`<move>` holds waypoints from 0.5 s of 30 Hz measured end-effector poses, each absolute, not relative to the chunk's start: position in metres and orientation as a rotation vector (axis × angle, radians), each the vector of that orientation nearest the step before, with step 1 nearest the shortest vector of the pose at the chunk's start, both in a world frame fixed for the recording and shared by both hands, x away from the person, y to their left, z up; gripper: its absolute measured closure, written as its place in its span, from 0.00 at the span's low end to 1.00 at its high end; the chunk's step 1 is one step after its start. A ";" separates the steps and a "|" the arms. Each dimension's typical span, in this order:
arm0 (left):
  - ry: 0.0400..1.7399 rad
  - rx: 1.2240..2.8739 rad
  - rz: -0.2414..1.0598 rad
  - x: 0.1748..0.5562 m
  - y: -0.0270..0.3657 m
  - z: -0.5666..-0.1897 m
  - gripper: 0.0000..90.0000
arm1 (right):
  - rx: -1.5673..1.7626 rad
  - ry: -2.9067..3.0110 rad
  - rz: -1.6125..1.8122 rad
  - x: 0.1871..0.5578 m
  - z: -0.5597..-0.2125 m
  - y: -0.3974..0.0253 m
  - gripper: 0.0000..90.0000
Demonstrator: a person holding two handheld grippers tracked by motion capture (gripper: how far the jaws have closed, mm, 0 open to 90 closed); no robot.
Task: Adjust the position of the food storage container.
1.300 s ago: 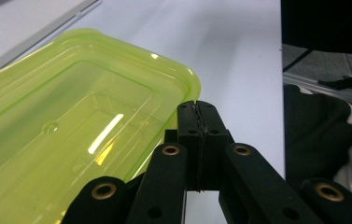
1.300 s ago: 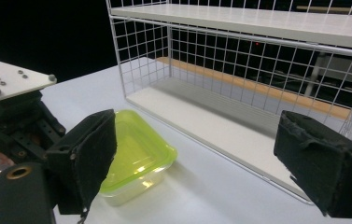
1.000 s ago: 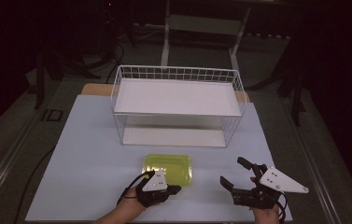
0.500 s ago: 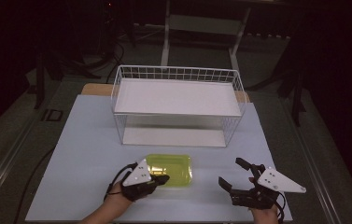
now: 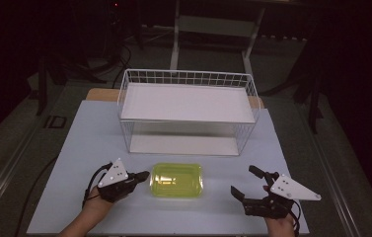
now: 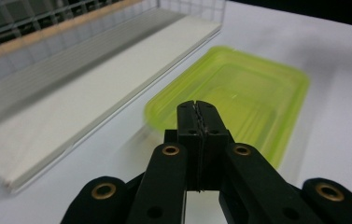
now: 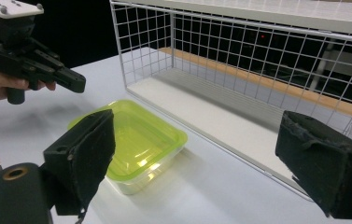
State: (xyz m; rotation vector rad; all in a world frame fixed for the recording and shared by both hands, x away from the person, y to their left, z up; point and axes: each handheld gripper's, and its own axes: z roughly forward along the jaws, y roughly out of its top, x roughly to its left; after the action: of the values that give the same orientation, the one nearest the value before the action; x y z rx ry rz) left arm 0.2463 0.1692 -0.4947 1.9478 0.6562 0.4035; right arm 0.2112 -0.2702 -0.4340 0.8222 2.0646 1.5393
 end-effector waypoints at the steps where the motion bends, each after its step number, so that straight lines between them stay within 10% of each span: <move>1: 0.656 1.948 0.404 0.246 0.169 -0.495 1.00 | 0.821 2.065 1.539 0.211 -0.434 -0.270 0.13; 15: 0.725 1.985 0.415 0.257 0.173 -0.524 1.00 | 0.795 2.056 1.493 0.211 -0.435 -0.268 0.13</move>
State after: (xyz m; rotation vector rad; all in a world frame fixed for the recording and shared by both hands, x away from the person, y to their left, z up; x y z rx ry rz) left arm 0.2573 0.1731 -0.5236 1.9852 0.7245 0.4150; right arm 0.2114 -0.2683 -0.4347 0.7948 2.0563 1.4926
